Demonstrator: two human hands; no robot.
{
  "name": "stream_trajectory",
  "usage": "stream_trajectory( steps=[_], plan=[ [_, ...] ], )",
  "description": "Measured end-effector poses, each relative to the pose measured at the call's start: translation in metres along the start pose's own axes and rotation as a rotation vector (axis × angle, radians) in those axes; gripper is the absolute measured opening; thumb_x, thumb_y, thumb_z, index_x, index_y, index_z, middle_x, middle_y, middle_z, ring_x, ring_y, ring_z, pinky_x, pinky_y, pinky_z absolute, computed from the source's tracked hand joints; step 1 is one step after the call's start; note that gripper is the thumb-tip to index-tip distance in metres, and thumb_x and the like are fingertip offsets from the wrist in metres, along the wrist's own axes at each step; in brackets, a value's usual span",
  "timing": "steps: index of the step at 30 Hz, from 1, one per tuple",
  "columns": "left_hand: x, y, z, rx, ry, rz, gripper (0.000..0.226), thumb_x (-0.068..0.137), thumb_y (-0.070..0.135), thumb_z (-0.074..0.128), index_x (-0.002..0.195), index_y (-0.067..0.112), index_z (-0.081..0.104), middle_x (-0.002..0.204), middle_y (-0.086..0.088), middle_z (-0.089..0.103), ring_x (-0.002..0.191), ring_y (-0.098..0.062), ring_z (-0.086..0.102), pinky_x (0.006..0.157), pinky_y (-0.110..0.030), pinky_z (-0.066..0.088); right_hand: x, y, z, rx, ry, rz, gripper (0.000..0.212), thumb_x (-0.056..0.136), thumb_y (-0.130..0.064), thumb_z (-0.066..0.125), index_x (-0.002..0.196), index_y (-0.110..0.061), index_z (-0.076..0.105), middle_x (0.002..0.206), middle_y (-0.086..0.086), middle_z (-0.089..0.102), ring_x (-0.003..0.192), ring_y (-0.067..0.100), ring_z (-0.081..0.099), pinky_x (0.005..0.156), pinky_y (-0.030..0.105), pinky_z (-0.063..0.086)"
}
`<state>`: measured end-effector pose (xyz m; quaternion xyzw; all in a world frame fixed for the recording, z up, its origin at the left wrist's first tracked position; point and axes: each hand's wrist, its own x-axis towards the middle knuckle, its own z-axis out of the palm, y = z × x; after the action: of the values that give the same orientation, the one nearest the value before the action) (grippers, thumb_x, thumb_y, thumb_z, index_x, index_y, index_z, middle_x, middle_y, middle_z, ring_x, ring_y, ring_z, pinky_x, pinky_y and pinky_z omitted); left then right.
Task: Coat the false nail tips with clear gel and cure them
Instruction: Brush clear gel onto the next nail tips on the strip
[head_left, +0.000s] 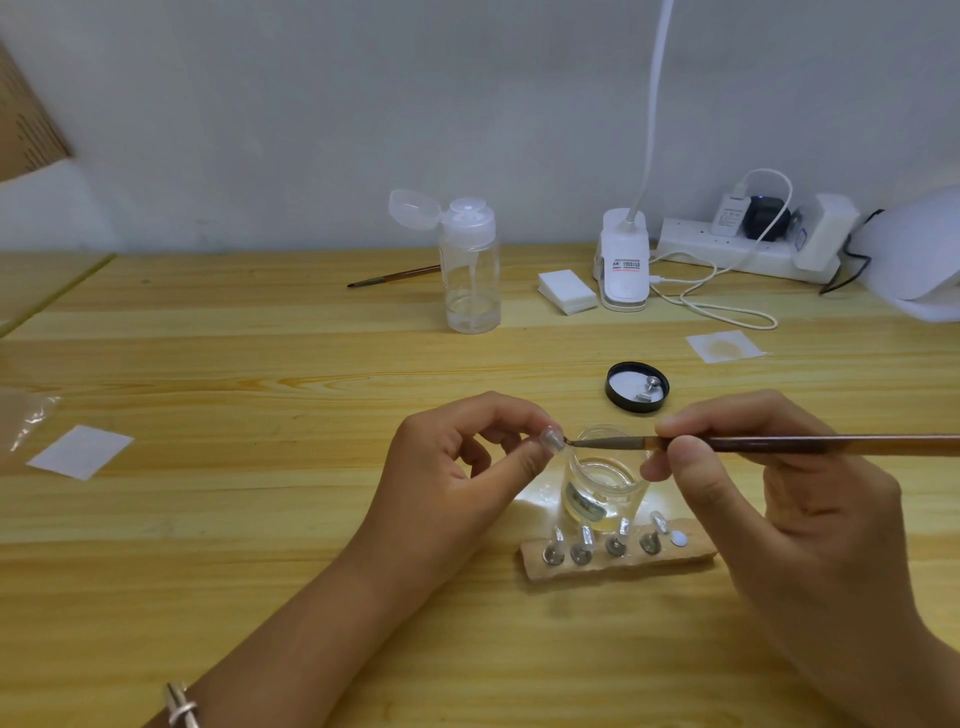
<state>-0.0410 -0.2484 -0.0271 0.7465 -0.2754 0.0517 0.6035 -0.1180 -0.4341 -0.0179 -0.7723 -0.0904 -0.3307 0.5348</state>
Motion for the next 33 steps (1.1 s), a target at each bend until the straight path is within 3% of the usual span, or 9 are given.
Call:
stream_trajectory(
  steps=[6, 11, 19, 27, 33],
  plan=[
    [0.0002, -0.0007, 0.0001, 0.002, 0.007, -0.001, 0.006, 0.082, 0.016, 0.073, 0.082, 0.022, 0.075, 0.086, 0.011, 0.074, 0.074, -0.014, 0.063, 0.061, -0.023, 0.045, 0.0000, 0.0008, -0.0008, 0.005, 0.014, -0.005, 0.007, 0.084, -0.026, 0.061, 0.085, -0.022, 0.067, 0.076, -0.001, 0.068, 0.077, 0.017, 0.067, 0.075, 0.021, 0.048],
    [0.0002, -0.0001, 0.0002, 0.000, 0.003, -0.003, 0.009, 0.082, 0.014, 0.074, 0.081, 0.023, 0.074, 0.084, 0.012, 0.074, 0.073, -0.012, 0.062, 0.061, -0.027, 0.046, 0.0000, 0.0008, 0.0006, -0.019, 0.023, -0.022, 0.008, 0.088, -0.028, 0.060, 0.092, -0.023, 0.066, 0.079, -0.010, 0.070, 0.081, 0.011, 0.068, 0.079, 0.015, 0.047],
    [-0.0002, 0.0022, 0.0003, 0.010, -0.002, -0.019, 0.005, 0.081, 0.011, 0.076, 0.083, 0.015, 0.075, 0.082, 0.010, 0.072, 0.073, -0.011, 0.061, 0.061, -0.028, 0.046, -0.0006, 0.0007, 0.0021, -0.039, -0.023, -0.029, 0.012, 0.090, -0.031, 0.061, 0.099, -0.024, 0.066, 0.085, -0.011, 0.072, 0.093, 0.019, 0.070, 0.088, 0.031, 0.050],
    [0.0002, 0.0037, 0.0007, 0.020, -0.008, -0.032, 0.013, 0.083, 0.005, 0.075, 0.082, 0.018, 0.075, 0.084, 0.010, 0.074, 0.074, -0.013, 0.062, 0.062, -0.028, 0.046, 0.0004, -0.0014, 0.0002, -0.015, -0.027, -0.017, 0.009, 0.086, -0.027, 0.061, 0.090, -0.021, 0.067, 0.080, -0.003, 0.069, 0.082, 0.018, 0.069, 0.079, 0.021, 0.049],
    [0.0000, 0.0033, 0.0005, 0.014, -0.008, -0.029, 0.015, 0.083, 0.004, 0.075, 0.081, 0.019, 0.074, 0.084, 0.010, 0.074, 0.073, -0.014, 0.062, 0.061, -0.028, 0.046, 0.0005, 0.0011, -0.0028, -0.034, -0.012, -0.054, 0.009, 0.083, -0.023, 0.060, 0.084, -0.016, 0.065, 0.079, 0.005, 0.065, 0.075, 0.020, 0.066, 0.073, 0.024, 0.049]
  ],
)
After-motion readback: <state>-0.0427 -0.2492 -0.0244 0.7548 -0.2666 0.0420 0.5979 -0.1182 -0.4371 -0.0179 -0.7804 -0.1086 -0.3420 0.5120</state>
